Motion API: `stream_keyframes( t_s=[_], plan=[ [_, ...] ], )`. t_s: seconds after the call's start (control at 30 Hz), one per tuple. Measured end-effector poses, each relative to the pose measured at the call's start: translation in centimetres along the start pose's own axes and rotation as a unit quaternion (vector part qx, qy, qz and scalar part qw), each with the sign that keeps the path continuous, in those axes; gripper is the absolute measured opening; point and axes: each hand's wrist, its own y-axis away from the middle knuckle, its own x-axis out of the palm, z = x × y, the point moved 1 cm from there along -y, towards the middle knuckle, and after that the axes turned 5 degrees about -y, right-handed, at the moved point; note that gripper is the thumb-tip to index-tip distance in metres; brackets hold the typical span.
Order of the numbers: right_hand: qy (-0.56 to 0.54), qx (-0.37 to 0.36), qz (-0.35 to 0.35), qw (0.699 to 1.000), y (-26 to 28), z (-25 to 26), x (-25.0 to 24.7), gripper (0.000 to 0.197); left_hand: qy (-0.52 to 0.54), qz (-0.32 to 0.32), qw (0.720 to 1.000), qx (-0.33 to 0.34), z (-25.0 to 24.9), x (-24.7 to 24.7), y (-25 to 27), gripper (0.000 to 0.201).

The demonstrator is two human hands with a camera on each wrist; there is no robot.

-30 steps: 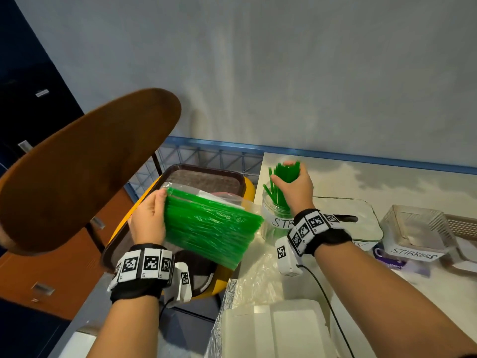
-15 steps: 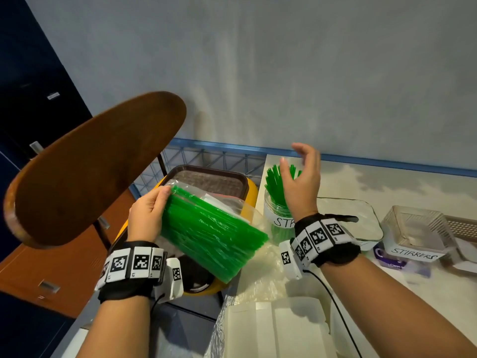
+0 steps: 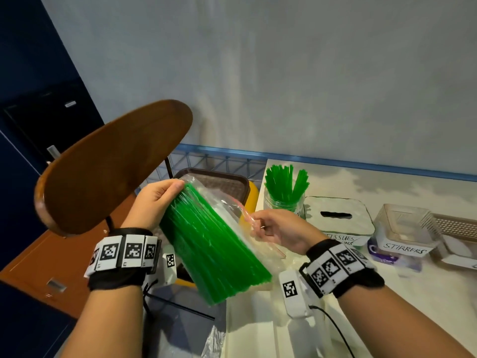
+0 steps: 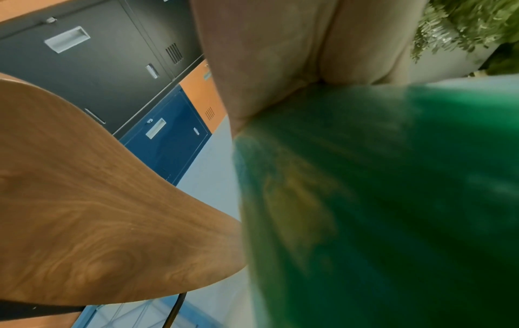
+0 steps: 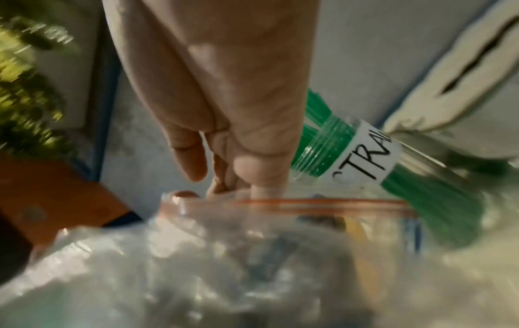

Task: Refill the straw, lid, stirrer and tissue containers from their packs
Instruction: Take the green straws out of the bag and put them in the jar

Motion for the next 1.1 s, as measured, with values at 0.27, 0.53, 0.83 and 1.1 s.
stream_keyframes(
  t_s=[0.27,0.53,0.83,1.1],
  plan=[
    [0.180,-0.043,0.106,0.977,3.8,-0.8,-0.3,0.024,-0.132,-0.006,0.991,0.034,-1.7,2.7,0.6,0.027],
    [0.333,-0.243,-0.038,0.910,4.2,-1.8,1.1,0.031,-0.180,0.005,0.980,0.084,-4.2,6.0,0.5,0.054],
    [0.408,-0.221,-0.067,0.883,4.5,-3.0,1.1,0.069,-0.294,0.009,0.947,0.130,-6.6,8.8,1.1,0.035],
    [0.318,-0.214,-0.105,0.918,5.3,-2.5,0.6,0.071,-0.056,-0.135,0.985,0.092,-5.9,9.0,1.0,0.054]
  ],
)
